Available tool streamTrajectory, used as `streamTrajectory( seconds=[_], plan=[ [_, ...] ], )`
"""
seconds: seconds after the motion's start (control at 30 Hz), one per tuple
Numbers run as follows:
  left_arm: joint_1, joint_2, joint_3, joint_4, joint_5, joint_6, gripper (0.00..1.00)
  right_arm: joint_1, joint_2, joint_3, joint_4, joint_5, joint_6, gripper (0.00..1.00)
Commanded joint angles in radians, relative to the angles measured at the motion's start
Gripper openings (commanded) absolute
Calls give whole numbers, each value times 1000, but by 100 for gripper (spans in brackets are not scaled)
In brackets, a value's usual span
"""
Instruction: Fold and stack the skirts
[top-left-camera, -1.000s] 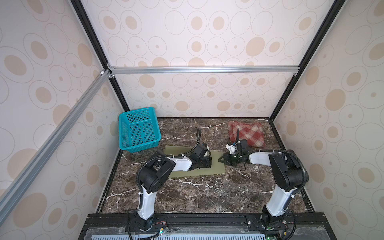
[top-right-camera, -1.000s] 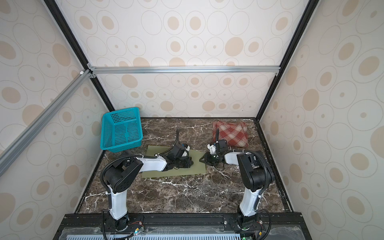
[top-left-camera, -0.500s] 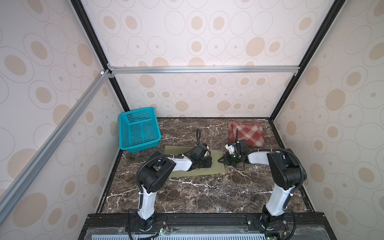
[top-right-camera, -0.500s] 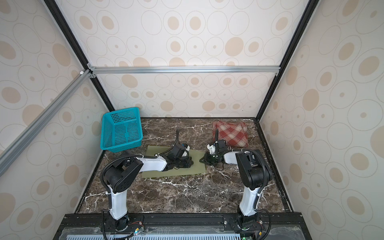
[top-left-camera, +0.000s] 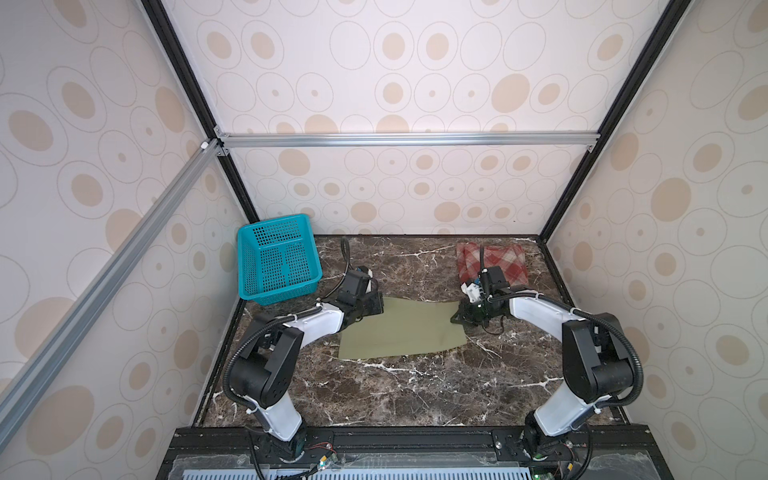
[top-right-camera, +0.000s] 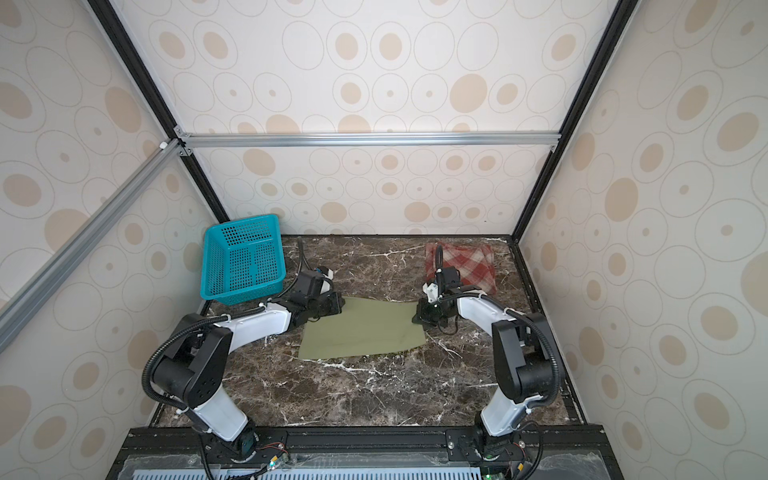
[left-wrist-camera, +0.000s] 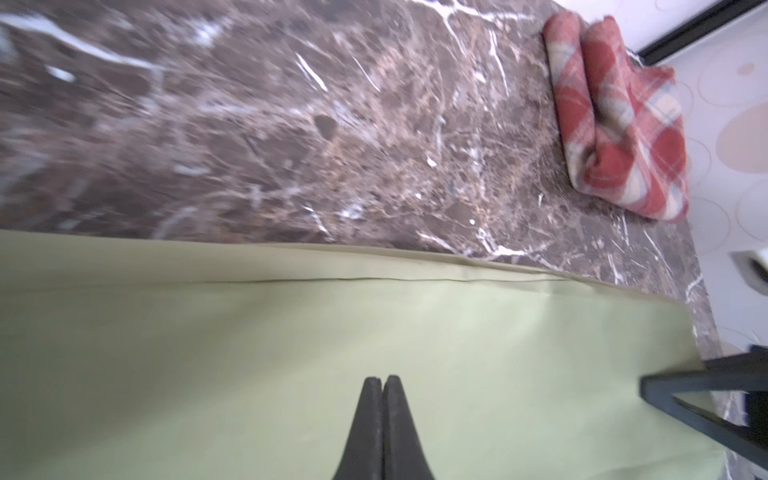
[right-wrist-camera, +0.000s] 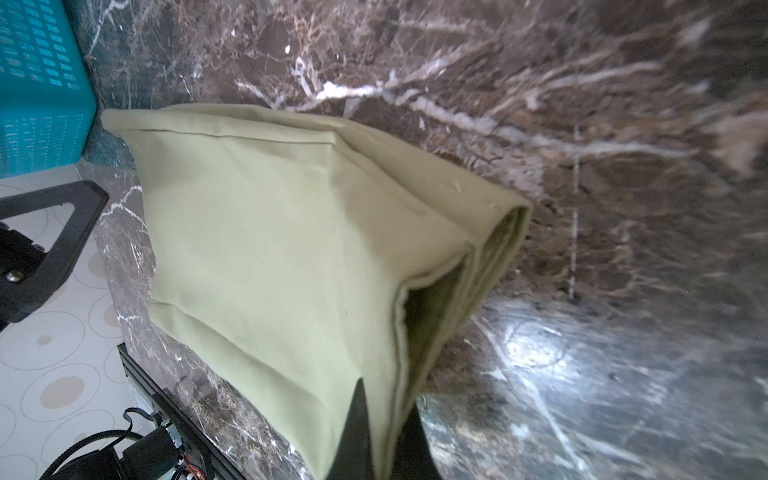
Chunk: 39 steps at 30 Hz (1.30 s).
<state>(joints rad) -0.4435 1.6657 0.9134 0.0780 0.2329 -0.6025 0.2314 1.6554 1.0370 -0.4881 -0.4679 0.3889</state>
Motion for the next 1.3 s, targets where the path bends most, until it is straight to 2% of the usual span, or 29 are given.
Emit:
streamTrajectory(
  seconds=[0.0, 0.13, 0.33, 0.57, 0.73, 1.27],
  plan=[
    [13, -33, -54, -60, 1, 56, 0, -12, -37, 59, -190, 68, -83, 0],
    [11, -39, -126, 17, 80, 24, 0, -19, -42, 110, -280, 132, -117, 0],
    [-7, -66, -229, 97, 120, -15, 0, -24, -57, 176, -381, 193, -152, 0],
    [-101, -30, -254, 142, 114, -65, 0, -19, -68, 232, -403, 164, -140, 0],
    [-139, 3, -304, 277, 144, -145, 0, 23, -70, 269, -423, 220, -129, 0],
    [-243, 120, -310, 445, 132, -275, 0, 191, 8, 398, -508, 372, -74, 0]
  ],
)
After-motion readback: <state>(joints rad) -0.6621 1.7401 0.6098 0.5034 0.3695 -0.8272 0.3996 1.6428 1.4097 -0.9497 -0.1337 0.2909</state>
